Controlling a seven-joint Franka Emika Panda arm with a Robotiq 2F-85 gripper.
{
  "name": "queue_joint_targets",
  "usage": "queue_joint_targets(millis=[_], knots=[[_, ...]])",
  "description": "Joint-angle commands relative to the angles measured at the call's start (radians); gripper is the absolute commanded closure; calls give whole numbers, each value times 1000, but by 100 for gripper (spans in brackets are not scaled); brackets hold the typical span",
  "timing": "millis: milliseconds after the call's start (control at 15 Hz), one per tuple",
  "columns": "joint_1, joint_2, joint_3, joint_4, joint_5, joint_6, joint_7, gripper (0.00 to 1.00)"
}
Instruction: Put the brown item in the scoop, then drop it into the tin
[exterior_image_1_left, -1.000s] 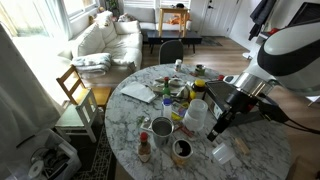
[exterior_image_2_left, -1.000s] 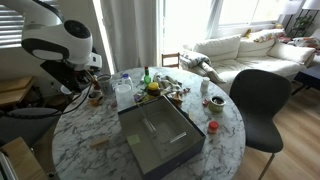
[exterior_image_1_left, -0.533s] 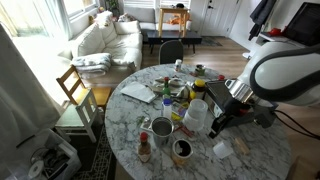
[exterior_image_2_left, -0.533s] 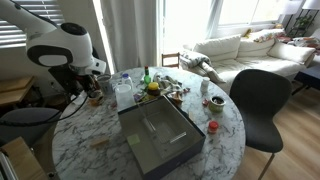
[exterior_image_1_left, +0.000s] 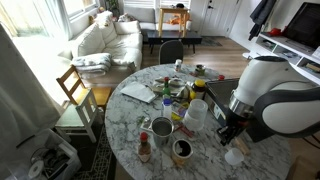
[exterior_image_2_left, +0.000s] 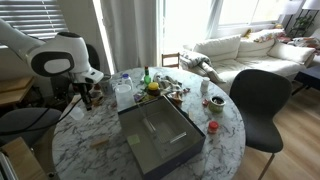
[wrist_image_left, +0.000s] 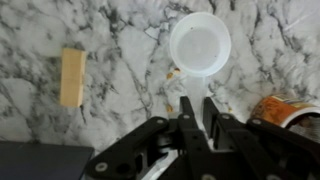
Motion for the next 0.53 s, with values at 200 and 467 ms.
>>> queue_joint_targets(millis=[200, 467], knots=[[1, 31, 31, 47, -192, -264, 416, 96], [5, 96, 22, 90, -186, -400, 568, 96]])
